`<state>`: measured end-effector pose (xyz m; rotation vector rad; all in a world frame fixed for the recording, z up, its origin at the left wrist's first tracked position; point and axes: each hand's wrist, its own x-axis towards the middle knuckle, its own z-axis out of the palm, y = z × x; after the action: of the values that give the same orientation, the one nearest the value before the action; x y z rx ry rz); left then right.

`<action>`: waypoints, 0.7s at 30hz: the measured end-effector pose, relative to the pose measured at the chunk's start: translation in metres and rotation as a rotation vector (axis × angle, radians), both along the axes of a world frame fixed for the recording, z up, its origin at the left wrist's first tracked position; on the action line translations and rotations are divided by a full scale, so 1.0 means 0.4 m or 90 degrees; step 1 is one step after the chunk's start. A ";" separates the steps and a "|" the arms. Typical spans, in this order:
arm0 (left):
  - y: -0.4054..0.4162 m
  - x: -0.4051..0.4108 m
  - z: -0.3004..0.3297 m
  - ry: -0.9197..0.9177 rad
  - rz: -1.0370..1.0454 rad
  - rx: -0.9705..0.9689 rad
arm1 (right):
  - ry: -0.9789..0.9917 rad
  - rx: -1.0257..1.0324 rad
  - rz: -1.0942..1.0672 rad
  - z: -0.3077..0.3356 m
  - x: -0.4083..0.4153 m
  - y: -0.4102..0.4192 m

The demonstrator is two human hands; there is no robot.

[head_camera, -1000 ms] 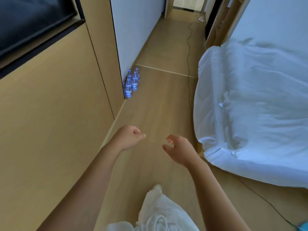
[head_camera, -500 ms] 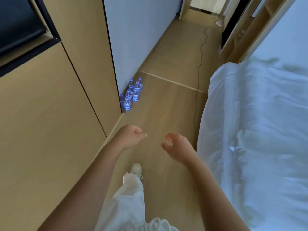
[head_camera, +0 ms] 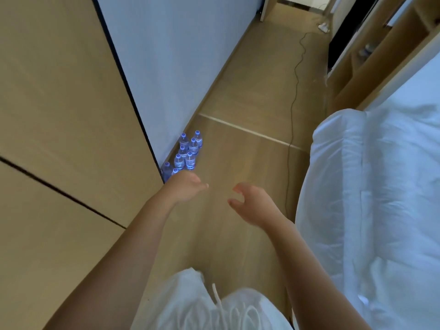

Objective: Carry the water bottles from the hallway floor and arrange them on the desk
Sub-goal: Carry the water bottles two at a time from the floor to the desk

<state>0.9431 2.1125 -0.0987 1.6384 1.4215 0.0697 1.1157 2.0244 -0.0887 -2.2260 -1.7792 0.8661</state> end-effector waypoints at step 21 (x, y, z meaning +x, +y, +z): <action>0.754 0.542 -0.160 0.103 0.155 -0.076 | 0.081 -0.170 0.161 -0.120 0.491 0.912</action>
<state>1.1598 2.4142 -0.1627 1.3924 1.7116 -0.0092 1.3123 2.3893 -0.1368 -2.0613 -2.0151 1.3362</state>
